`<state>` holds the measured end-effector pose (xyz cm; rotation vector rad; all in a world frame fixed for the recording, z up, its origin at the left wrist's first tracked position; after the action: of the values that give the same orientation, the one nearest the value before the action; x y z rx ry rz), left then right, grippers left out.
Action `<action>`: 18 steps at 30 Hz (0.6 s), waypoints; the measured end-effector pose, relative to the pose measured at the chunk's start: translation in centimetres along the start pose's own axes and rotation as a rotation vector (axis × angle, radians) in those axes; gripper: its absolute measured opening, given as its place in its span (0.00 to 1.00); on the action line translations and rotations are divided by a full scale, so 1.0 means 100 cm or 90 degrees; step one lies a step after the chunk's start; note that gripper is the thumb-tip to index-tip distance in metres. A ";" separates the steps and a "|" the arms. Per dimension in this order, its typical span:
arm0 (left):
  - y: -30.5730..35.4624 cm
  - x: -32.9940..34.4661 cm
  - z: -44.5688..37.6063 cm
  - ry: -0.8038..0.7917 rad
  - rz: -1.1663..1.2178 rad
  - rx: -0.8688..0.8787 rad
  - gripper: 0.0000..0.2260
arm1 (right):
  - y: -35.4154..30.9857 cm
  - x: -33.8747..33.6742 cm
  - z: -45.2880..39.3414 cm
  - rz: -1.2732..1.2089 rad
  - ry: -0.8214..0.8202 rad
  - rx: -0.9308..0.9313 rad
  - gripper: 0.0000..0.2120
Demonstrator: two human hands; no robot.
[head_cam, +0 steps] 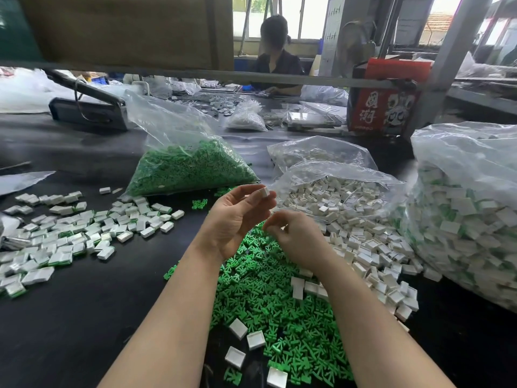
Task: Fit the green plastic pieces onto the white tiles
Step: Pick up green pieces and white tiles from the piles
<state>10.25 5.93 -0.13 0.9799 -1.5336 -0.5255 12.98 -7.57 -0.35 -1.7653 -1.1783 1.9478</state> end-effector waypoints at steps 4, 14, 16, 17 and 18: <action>0.000 -0.002 0.000 0.009 0.021 -0.002 0.13 | 0.001 -0.012 0.002 -0.249 0.038 0.024 0.06; -0.002 -0.003 0.000 0.076 -0.023 -0.018 0.12 | 0.009 -0.026 -0.001 -0.714 -0.007 0.065 0.06; -0.002 0.000 0.000 0.062 -0.012 -0.015 0.11 | 0.009 -0.025 -0.002 -0.776 -0.030 0.067 0.06; -0.001 0.002 0.001 0.052 -0.012 -0.013 0.11 | 0.009 -0.025 -0.002 -0.803 -0.040 0.070 0.06; -0.001 0.005 0.001 0.043 -0.015 -0.008 0.10 | 0.009 -0.025 -0.002 -0.823 -0.046 0.075 0.06</action>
<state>10.22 5.46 0.01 0.9984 -1.4583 -0.5130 14.04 -9.76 0.77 -0.5026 -1.5692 1.1912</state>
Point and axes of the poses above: each hand's wrist, its own z-axis away from the middle knuckle, its own x-axis out of the palm, y = z × x, the point moved 4 cm from there along -z, towards the middle knuckle, and after that the axes turned 10 degrees about x, right-handed, at the moved point
